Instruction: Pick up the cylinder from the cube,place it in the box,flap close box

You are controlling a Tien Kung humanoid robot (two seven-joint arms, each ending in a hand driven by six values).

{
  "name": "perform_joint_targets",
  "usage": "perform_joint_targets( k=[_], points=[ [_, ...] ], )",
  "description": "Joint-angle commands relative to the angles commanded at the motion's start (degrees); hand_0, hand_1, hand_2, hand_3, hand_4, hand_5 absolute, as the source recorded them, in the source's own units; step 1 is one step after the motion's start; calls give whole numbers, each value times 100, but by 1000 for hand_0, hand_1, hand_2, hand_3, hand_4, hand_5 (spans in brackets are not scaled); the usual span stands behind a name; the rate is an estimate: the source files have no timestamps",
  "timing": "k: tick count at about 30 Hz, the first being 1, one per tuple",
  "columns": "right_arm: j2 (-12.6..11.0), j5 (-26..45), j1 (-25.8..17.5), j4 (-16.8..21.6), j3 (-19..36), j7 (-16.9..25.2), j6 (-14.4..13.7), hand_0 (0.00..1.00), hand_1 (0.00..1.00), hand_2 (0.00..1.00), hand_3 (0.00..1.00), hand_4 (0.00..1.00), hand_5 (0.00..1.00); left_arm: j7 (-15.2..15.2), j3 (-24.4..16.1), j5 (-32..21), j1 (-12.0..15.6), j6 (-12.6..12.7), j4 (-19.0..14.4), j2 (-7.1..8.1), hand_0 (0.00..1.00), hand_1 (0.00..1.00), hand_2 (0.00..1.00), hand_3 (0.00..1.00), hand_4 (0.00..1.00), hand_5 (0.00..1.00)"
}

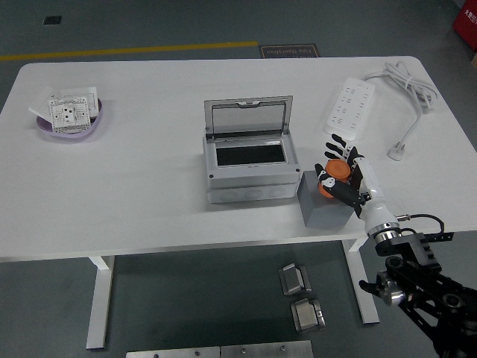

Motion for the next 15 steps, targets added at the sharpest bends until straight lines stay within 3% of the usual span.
perform_joint_targets(
  k=[15],
  points=[
    [-10, -38, 23, -2, -114, -94, 83, 825, 831, 804, 876, 590, 3, -12, -16, 9, -4, 9, 0, 1, 690, 673, 583, 637, 549, 352]
  ],
)
